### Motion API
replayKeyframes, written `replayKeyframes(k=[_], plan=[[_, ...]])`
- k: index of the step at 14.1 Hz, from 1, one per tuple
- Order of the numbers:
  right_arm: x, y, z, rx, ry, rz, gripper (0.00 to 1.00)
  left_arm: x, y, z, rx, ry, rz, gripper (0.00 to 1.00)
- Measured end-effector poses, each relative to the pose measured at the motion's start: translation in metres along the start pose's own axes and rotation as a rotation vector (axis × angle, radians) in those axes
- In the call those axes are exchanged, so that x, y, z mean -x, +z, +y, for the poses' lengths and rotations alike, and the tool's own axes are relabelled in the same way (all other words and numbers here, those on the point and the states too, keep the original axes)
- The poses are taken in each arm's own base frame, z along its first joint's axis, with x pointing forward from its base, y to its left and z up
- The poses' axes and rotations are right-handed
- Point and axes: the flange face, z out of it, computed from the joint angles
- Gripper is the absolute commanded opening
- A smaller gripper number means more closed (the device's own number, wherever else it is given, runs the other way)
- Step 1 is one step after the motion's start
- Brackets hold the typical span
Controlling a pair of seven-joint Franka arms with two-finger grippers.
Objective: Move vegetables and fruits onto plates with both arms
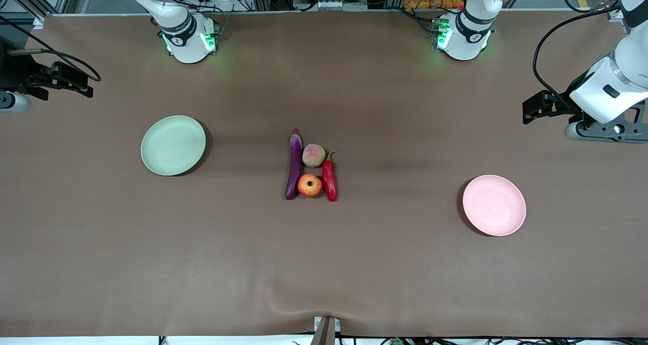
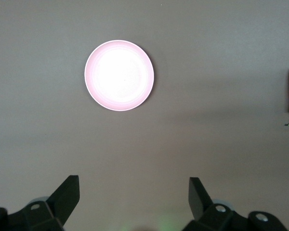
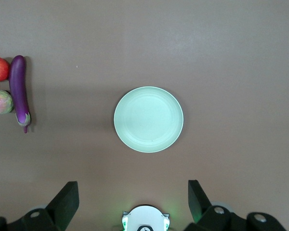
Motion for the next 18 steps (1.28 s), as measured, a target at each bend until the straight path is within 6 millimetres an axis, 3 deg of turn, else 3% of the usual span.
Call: replayKeyframes(k=[14,18], plan=[[0.0002,-0.0003,0.0038,-0.001,0.007,0.001,1.0,-0.0077,0.0041,0.0044,0.0,0.026,0.009,1.0],[0.0002,-0.0008,0.0041,-0.001,0.008,0.002,1.0,-0.0094,0.0035,0.0081,0.026,-0.085,0.009,1.0]])
